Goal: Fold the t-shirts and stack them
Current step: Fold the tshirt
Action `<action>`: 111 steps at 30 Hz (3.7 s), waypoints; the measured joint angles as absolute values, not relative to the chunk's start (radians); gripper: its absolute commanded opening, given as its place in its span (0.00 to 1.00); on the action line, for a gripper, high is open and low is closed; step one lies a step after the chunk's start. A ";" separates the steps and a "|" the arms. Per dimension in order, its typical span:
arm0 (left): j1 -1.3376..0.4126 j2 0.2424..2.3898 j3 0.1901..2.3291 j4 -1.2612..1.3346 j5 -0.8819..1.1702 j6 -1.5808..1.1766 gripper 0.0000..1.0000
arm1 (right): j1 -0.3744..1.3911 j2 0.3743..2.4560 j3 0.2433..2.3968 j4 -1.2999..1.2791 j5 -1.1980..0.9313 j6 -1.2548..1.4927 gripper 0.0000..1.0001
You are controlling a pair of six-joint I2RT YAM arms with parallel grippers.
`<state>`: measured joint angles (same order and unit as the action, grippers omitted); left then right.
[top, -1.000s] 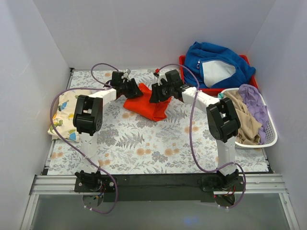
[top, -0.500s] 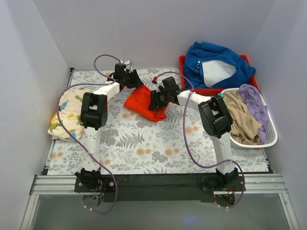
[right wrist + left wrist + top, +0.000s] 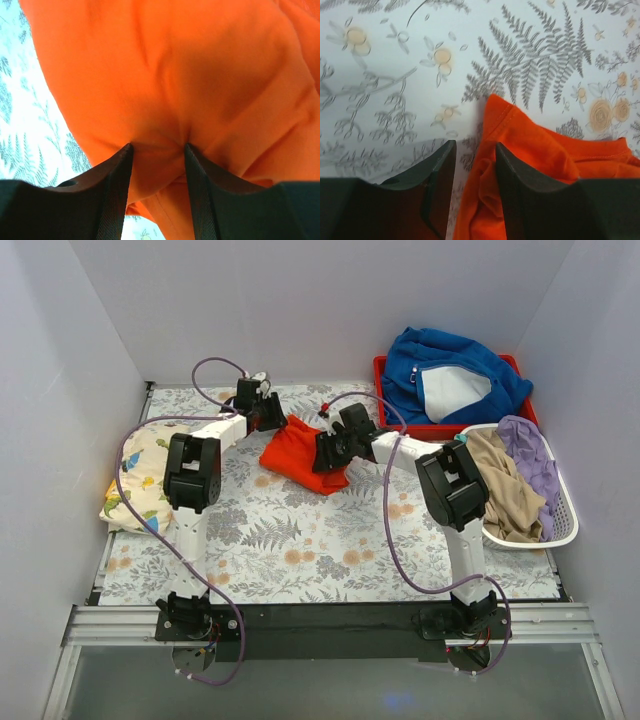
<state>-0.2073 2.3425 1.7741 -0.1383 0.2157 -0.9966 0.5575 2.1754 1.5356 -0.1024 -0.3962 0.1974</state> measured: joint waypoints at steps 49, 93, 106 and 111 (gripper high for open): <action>-0.367 1.786 1.118 -0.270 0.303 -1.188 0.32 | 0.631 1.415 0.915 -0.562 0.391 0.387 0.59; -0.552 1.691 0.876 -0.226 0.316 -1.366 0.32 | 0.589 1.773 1.073 -0.273 0.121 0.308 0.68; -0.536 1.592 1.047 -0.419 0.025 -1.301 0.46 | 0.556 1.356 1.030 -0.326 0.236 0.247 0.73; -0.532 1.570 1.082 -0.444 0.023 -1.297 0.50 | 0.540 1.298 0.964 -0.321 0.236 0.259 0.73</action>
<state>-0.5320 1.5696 1.0824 -0.4442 0.0227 -1.2972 0.5404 1.2984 0.9638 -0.3214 0.2359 0.2592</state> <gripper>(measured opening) 0.471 0.730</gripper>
